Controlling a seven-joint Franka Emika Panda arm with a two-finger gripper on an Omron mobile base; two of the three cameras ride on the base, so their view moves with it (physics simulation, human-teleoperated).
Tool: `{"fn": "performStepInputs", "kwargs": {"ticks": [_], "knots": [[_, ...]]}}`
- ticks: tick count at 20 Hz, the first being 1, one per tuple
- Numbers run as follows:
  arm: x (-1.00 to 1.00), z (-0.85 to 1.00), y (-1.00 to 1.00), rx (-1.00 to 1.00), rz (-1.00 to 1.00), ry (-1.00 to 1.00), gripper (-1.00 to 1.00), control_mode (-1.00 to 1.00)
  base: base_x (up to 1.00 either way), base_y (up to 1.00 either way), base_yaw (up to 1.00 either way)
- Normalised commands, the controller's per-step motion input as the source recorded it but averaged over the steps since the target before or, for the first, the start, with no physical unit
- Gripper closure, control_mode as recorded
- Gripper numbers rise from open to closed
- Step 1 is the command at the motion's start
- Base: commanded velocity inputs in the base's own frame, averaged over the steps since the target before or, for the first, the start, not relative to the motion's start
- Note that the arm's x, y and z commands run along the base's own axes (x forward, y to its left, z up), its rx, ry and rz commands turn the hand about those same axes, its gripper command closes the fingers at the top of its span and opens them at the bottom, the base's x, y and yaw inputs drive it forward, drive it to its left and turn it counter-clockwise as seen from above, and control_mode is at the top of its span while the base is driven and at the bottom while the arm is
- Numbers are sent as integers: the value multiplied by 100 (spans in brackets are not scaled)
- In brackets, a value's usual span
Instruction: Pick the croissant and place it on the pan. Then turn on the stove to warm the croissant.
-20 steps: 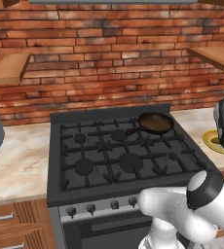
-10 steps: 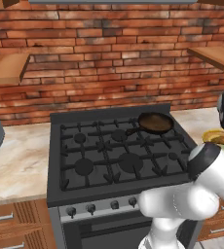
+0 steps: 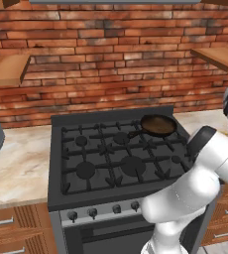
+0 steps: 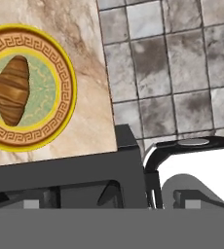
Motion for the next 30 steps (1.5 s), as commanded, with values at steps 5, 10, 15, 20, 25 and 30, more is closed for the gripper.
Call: {"fn": "performStepInputs", "kwargs": {"ticks": [5, 10, 15, 20, 25, 30], "knots": [[15, -20, -15, 8, 0, 0, -100, -100, 0, 0, 0], [12, -18, -20, 4, 0, 0, -100, -100, 0, 0, 0], [14, -13, -21, 3, 0, 1, -100, -100, 0, 0, 0], [17, -8, -20, 1, 0, 2, -100, -100, 0, 0, 0], [24, -15, -3, 0, 0, 3, -100, -100, 0, 0, 0], [27, -23, 0, 0, 0, 1, -100, -100, 0, 0, 0]]}}
